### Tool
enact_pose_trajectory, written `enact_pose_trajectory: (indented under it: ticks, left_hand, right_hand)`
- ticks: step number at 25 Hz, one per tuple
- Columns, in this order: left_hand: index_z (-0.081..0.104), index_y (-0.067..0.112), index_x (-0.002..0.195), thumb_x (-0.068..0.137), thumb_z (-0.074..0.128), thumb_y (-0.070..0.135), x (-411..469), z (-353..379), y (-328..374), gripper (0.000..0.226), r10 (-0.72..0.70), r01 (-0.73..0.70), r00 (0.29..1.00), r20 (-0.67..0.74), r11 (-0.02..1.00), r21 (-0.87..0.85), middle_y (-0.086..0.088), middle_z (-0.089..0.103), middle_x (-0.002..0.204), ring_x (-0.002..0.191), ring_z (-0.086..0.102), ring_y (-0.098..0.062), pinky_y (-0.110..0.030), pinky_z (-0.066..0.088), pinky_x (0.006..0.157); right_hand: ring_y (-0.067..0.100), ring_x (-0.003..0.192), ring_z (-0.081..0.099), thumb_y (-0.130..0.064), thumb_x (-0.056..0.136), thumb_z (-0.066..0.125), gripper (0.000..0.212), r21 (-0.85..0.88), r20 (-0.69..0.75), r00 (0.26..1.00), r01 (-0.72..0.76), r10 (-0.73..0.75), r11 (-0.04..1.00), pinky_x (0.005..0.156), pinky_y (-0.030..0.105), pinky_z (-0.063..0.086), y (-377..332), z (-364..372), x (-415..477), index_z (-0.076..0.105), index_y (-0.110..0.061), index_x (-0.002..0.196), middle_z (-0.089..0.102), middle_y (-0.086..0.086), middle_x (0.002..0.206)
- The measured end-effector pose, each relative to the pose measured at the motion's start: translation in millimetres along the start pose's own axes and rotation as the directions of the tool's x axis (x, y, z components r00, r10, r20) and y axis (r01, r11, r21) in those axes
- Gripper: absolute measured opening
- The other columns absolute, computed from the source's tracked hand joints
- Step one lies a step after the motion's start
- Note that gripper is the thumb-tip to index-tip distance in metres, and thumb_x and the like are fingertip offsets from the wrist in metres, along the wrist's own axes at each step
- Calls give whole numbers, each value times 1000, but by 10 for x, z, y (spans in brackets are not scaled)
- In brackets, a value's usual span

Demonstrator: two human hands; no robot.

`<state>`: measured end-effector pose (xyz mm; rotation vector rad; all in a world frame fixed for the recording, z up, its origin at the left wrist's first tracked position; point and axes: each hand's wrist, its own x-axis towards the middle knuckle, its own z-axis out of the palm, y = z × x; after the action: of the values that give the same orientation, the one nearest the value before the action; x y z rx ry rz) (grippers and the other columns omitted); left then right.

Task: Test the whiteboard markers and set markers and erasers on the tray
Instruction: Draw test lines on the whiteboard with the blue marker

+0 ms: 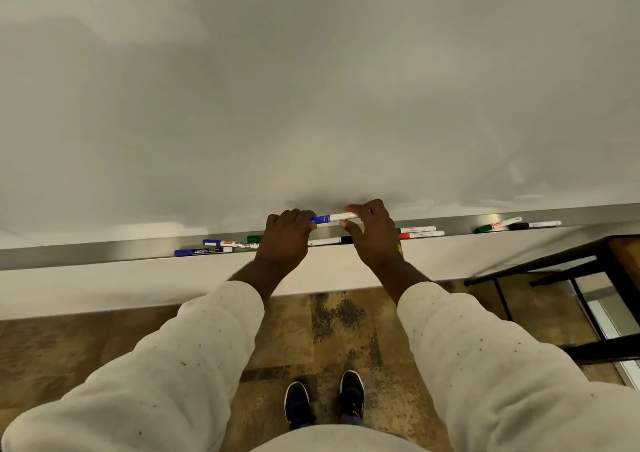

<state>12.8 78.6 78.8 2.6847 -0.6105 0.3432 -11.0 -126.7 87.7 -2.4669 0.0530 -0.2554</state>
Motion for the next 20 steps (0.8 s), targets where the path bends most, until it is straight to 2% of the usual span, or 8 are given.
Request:
enact_pose_trajectory:
  ticks: [4, 7, 12, 14, 20]
  left_hand:
    - [65, 14, 106, 98, 43, 36, 60, -248, 119, 33, 80, -80, 995, -64, 997, -8, -4, 66, 89, 77, 60, -26, -39, 43, 73]
    - [66, 11, 106, 97, 40, 41, 159, -454, 234, 41, 116, -119, 989, -86, 992, -29, -6, 68, 90, 79, 62, -26, -40, 43, 75]
    - [67, 9, 107, 94, 49, 34, 275, -719, 355, 33, 172, -174, 976, -133, 985, -2, -8, 69, 92, 80, 63, -28, -40, 44, 77]
    - [67, 11, 108, 95, 50, 34, 305, -819, 428, 32, 181, -181, 971, -158, 983, 17, -7, 69, 91, 80, 63, -27, -40, 44, 78]
    - [69, 11, 104, 92, 55, 30, 454, -1022, 859, 27, 228, -213, 946, -231, 973, 86, -7, 68, 85, 75, 63, -26, -41, 44, 76]
  right_hand:
    - [15, 110, 48, -49, 90, 62, 39, 1, -16, 999, 36, -36, 999, 83, 28, 48, -162, -190, -5, 65, -25, 122, 50, 0, 117]
    - [14, 111, 43, -53, 86, 66, 41, -25, -108, 991, 79, -81, 997, 76, 26, 43, -344, -355, 5, 68, -27, 118, 51, 0, 116]
    - [18, 107, 44, -40, 85, 73, 32, -37, -213, 960, 177, -181, 984, 75, 28, 44, -518, -613, 38, 71, -22, 111, 57, 0, 106]
    - [19, 105, 45, -36, 85, 73, 31, -47, -228, 949, 214, -219, 976, 76, 26, 41, -542, -730, 47, 72, -20, 110, 59, -1, 103]
    - [20, 94, 50, -28, 82, 76, 29, -41, -216, 925, 312, -314, 949, 78, 34, 47, -429, -1171, 85, 72, -13, 106, 63, 5, 97]
